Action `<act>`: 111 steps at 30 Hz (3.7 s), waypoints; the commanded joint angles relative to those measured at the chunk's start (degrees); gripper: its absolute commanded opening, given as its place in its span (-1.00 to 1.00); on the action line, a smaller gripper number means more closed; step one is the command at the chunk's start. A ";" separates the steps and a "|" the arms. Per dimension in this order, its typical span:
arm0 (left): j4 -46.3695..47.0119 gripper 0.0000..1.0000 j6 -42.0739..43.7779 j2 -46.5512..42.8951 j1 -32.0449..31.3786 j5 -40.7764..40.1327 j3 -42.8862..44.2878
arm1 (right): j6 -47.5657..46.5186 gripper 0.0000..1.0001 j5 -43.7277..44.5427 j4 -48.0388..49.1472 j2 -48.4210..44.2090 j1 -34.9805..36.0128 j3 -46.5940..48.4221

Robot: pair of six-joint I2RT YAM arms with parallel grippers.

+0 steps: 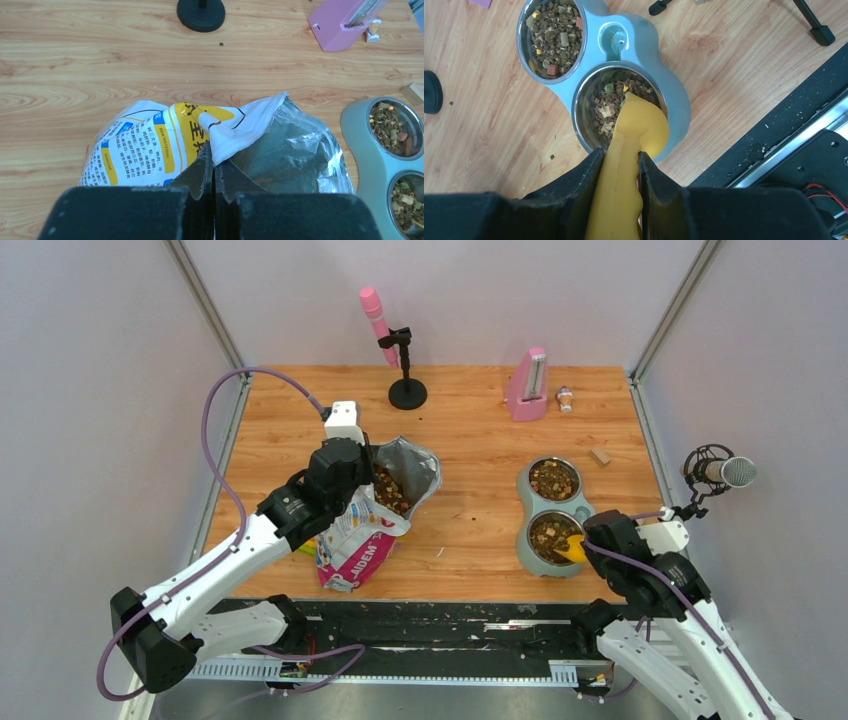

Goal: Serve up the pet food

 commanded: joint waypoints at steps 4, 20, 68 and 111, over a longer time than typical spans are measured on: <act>1.55 -1.00 0.35 -0.88 -0.13 -1.59 0.90 | 4.95 -1.00 11.03 -8.68 5.57 0.20 7.63; 1.57 -1.00 0.42 -1.71 -0.13 -1.48 0.66 | -14.55 -1.00 2.73 -5.25 16.97 0.07 15.08; -1.25 -1.00 -0.20 -3.04 -0.13 2.06 2.29 | -57.36 -1.00 -31.48 20.63 66.04 17.57 60.51; -1.77 -1.00 -1.75 -3.57 -0.13 3.07 2.13 | -18.75 -1.00 -69.46 90.17 43.43 3.09 5.14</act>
